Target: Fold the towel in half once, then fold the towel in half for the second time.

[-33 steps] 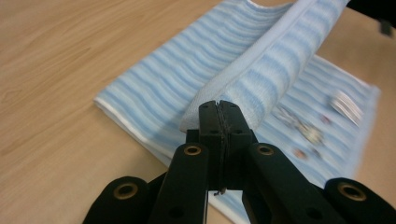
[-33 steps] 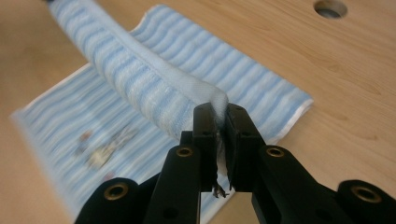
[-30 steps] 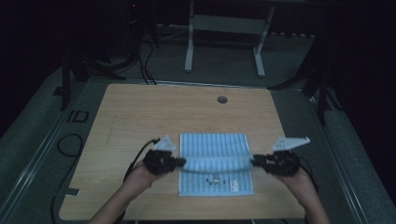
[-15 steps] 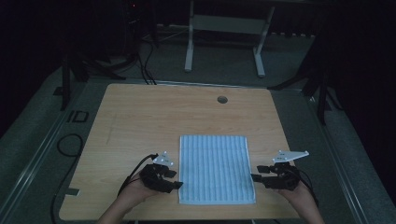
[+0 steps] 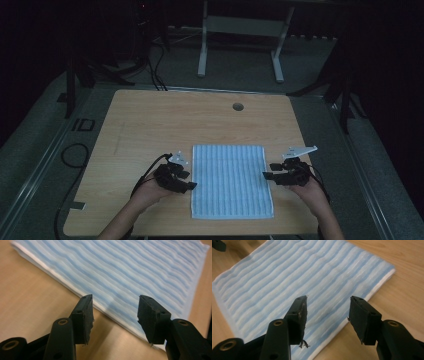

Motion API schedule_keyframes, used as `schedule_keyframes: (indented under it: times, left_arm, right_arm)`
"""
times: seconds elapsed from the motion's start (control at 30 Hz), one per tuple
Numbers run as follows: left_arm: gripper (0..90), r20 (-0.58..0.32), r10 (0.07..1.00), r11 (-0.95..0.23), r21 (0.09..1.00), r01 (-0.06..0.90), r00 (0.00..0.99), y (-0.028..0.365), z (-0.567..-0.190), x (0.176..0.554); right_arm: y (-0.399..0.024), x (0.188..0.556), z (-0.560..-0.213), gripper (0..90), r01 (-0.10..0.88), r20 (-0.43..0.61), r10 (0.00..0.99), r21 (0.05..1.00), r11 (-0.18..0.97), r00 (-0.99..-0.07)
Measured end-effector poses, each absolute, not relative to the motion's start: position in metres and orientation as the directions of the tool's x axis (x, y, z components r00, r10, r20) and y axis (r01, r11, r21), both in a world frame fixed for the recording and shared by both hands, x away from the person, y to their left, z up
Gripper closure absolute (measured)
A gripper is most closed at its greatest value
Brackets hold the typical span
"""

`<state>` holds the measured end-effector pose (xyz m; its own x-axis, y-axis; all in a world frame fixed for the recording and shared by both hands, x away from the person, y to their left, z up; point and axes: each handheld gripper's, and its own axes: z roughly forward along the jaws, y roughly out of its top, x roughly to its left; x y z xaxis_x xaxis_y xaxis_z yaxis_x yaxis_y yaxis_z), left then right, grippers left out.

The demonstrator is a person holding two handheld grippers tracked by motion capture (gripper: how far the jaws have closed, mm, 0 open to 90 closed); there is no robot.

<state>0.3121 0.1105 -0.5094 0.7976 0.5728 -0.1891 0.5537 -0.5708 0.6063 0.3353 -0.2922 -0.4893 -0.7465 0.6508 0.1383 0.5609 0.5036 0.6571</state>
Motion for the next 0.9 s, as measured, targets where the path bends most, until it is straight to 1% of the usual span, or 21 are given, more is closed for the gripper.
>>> schedule_keyframes:
  times: [0.13,0.23,0.37,0.43,0.5,0.6,0.67,0.73,0.77,0.8,0.9]
  left_arm:
    - [46.5,-0.163,0.582,-0.581,0.602,0.548,0.796,0.109,-0.507,0.324]
    - [46.4,-0.160,0.596,-0.575,0.598,0.558,0.787,0.108,-0.508,0.333]
    - [46.3,-0.165,0.590,-0.577,0.598,0.556,0.790,0.104,-0.510,0.345]
    - [43.6,-0.156,0.607,-0.578,0.586,0.568,0.779,0.103,-0.511,0.352]
    - [43.3,-0.134,0.622,-0.583,0.579,0.570,0.772,0.101,-0.510,0.359]
    - [43.2,-0.116,0.651,-0.562,0.590,0.579,0.750,0.100,-0.507,0.377]
    - [39.9,-0.090,0.678,-0.555,0.589,0.588,0.730,0.100,-0.506,0.389]
    - [39.5,-0.094,0.693,-0.542,0.586,0.603,0.714,0.098,-0.506,0.401]
    - [39.5,-0.076,0.701,-0.544,0.586,0.601,0.709,0.096,-0.507,0.408]
    - [39.5,-0.076,0.701,-0.544,0.586,0.601,0.709,0.096,-0.507,0.408]
    - [39.5,-0.077,0.688,-0.558,0.581,0.593,0.722,0.090,-0.508,0.425]
  right_arm:
    - [-0.290,0.351,-0.493,48.1,0.567,0.119,0.665,0.644,0.514,-0.737]
    - [-0.289,0.364,-0.497,48.1,0.579,0.121,0.674,0.635,0.512,-0.729]
    - [-0.289,0.379,-0.502,48.1,0.579,0.108,0.674,0.623,0.527,-0.731]
    - [-0.290,0.387,-0.504,48.1,0.583,0.106,0.676,0.613,0.533,-0.729]
    - [-0.290,0.396,-0.504,48.4,0.598,0.106,0.689,0.602,0.529,-0.717]
    - [-0.289,0.409,-0.502,48.3,0.618,0.106,0.706,0.586,0.525,-0.700]
    - [-0.286,0.419,-0.500,47.9,0.624,0.105,0.712,0.582,0.522,-0.694]
    - [-0.281,0.429,-0.498,46.4,0.635,0.109,0.719,0.572,0.519,-0.686]
    - [-0.280,0.433,-0.498,45.9,0.637,0.108,0.722,0.570,0.519,-0.684]
    - [-0.280,0.433,-0.498,45.9,0.637,0.108,0.722,0.570,0.519,-0.684]
    - [-0.268,0.452,-0.499,45.7,0.655,0.098,0.737,0.545,0.523,-0.669]
